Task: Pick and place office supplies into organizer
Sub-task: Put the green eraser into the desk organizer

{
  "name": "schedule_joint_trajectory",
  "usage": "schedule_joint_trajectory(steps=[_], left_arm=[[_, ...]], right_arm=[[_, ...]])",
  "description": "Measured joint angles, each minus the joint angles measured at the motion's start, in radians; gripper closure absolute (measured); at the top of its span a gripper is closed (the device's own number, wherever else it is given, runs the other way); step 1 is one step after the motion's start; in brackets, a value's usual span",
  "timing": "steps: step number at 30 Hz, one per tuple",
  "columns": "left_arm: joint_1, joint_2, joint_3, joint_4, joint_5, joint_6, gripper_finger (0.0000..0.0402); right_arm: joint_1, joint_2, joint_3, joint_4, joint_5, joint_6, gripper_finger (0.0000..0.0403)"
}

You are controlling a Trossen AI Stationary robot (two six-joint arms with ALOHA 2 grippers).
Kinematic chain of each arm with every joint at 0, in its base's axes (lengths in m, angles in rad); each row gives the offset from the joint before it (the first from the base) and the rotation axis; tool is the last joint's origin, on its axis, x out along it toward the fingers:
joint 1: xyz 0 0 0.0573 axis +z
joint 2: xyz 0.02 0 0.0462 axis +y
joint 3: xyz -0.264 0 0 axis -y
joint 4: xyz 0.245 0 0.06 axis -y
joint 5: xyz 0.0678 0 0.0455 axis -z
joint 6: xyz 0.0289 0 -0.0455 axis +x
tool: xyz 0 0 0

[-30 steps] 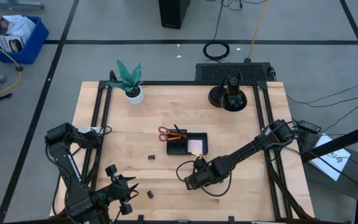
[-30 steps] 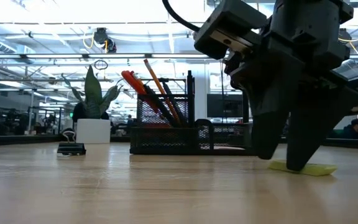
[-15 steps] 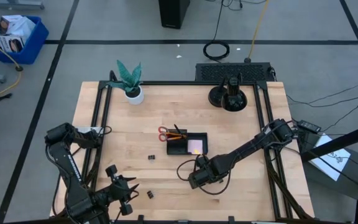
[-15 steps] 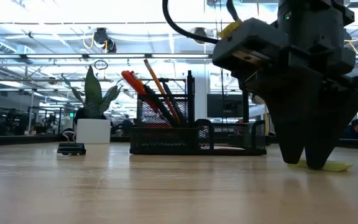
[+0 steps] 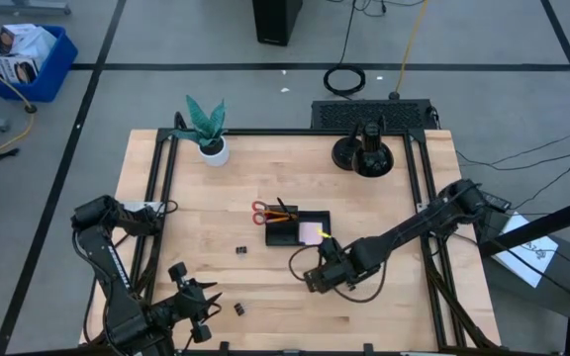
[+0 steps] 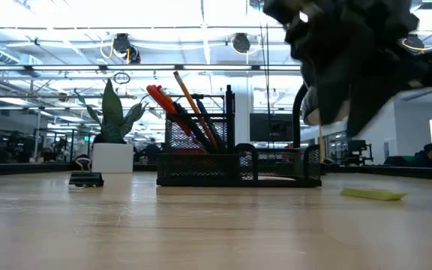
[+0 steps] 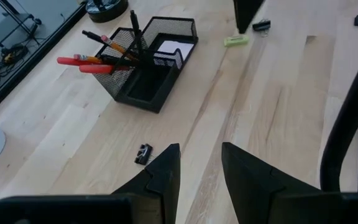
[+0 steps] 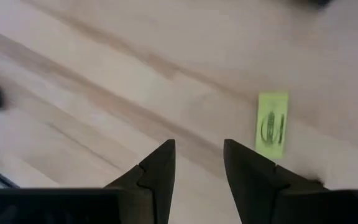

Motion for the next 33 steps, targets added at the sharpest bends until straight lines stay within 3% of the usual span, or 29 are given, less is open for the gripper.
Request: schedule_joint_trajectory(steps=[4, 8, 13, 20, 33], left_arm=[[0.000, 0.000, 0.000, 0.000, -0.019, 0.002, 0.0277], [0.000, 0.000, 0.000, 0.001, -0.025, 0.002, 0.0277], [0.000, 0.000, 0.000, 0.001, -0.036, 0.003, 0.0277], [0.000, 0.000, 0.000, 0.005, -0.037, 0.003, 0.0277], [0.000, 0.000, 0.000, 0.011, -0.037, 0.003, 0.0277]], right_arm=[[-0.002, -0.040, 0.002, -0.079, 0.019, 0.008, 0.0273], [-0.001, -0.036, 0.000, -0.135, -0.034, 0.023, 0.0273], [-0.001, -0.017, 0.001, -0.129, -0.043, 0.030, 0.0273], [0.000, 0.057, 0.002, -0.118, -0.144, 0.013, 0.0273], [-0.021, 0.073, 0.002, -0.114, -0.117, -0.005, 0.0273]])
